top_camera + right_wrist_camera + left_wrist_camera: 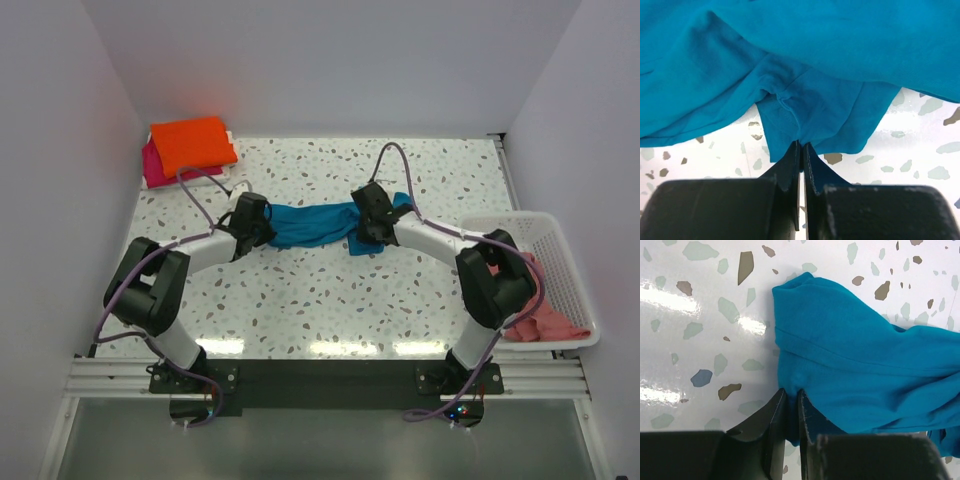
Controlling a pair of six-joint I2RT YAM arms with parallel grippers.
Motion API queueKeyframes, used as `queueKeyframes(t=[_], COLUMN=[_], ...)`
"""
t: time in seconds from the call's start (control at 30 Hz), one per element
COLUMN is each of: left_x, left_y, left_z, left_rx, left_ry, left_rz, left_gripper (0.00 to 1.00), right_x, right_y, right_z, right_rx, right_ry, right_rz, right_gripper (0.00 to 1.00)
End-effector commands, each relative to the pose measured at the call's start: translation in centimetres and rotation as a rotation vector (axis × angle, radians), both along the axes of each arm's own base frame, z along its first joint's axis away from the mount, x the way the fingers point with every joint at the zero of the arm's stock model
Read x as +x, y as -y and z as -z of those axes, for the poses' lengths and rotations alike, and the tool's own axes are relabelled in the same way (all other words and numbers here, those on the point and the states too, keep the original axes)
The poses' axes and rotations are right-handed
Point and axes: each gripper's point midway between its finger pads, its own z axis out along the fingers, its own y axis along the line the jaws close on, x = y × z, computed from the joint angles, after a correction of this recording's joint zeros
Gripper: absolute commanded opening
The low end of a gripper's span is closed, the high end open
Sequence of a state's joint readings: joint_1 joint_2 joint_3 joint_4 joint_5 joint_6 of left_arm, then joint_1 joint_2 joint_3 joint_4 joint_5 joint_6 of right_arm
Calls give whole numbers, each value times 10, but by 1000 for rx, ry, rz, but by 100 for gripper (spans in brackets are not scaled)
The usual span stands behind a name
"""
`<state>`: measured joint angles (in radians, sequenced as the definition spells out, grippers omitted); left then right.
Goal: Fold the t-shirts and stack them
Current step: Flatten the tshirt out
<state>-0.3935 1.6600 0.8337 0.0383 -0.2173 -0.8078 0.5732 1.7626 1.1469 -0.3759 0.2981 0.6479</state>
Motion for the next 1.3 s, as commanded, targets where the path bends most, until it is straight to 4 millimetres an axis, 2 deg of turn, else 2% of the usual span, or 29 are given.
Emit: queueKeyframes(t=[0.0, 0.07, 0.13, 0.27, 0.33, 0.37, 0.57, 1.07, 1.27], left_x=[22, 24, 25, 30, 25, 25, 23, 14, 10], left_y=[4, 2, -1, -2, -6, -6, -12, -36, -41], left_z=[-42, -53, -60, -89, -90, -99, -128, -190, -204], left_rx=[-15, -6, 7, 2, 22, 20, 31, 63, 69], left_ry=[122, 135, 144, 204, 186, 202, 256, 364, 391], left_rz=[-12, -13, -17, -19, -19, -18, -17, -26, -25], left_gripper=[18, 14, 12, 4, 1, 0, 0, 0, 0], right_x=[12, 10, 8, 3, 0, -2, -13, -28, -30], right_y=[0, 3, 7, 15, 21, 23, 35, 67, 78], right_z=[-55, -63, -80, -112, -123, -134, -168, -229, -245], right_rx=[48, 46, 52, 55, 47, 55, 53, 57, 65], right_ry=[132, 144, 173, 226, 248, 272, 332, 451, 479], right_rz=[21, 22, 20, 22, 25, 26, 25, 73, 84], right_gripper=[0, 0, 0, 0, 0, 0, 0, 0, 0])
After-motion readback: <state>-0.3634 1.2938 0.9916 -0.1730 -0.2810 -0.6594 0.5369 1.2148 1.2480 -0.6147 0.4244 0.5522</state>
